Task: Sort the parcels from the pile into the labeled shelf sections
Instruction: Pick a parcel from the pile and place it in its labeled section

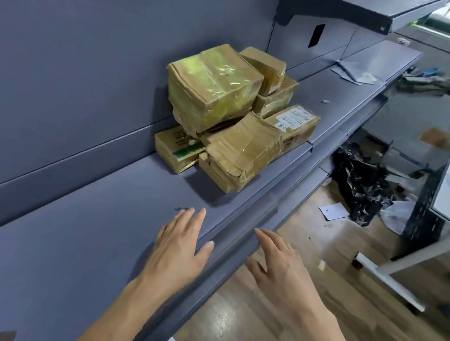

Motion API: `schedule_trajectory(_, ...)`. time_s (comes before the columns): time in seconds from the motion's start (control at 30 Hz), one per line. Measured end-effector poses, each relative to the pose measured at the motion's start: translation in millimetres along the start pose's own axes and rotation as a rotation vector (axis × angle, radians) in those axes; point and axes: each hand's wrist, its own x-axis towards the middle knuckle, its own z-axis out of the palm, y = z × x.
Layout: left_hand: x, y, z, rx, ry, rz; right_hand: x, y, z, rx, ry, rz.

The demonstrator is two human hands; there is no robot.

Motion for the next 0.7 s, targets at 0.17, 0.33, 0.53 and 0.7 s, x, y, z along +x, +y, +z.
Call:
schedule_trajectory(0.17, 36.5, 3.7, -14.1, 0.004, 0.052, -0.028, 44.8, 3.5, -17.4, 0.003, 0.013, -0.079)
schedule_trajectory(0.33, 68.5, 10.6, -12.6, 0.011, 0.102, -0.096, 95.3, 22.0, -47.4, 0.006, 0.035, -0.158)
schedule_trajectory(0.53, 104.8, 42.4, -5.0, -0.099, 0.192, -0.274, 152.6, 54.2, -96.7, -0.016, 0.056, -0.334)
schedule_trajectory(0.7, 127.7, 71.5, 1.4, -0.164, 0.205, -0.464, 196.9, 74.0, -125.1, 0.022, 0.067, -0.398)
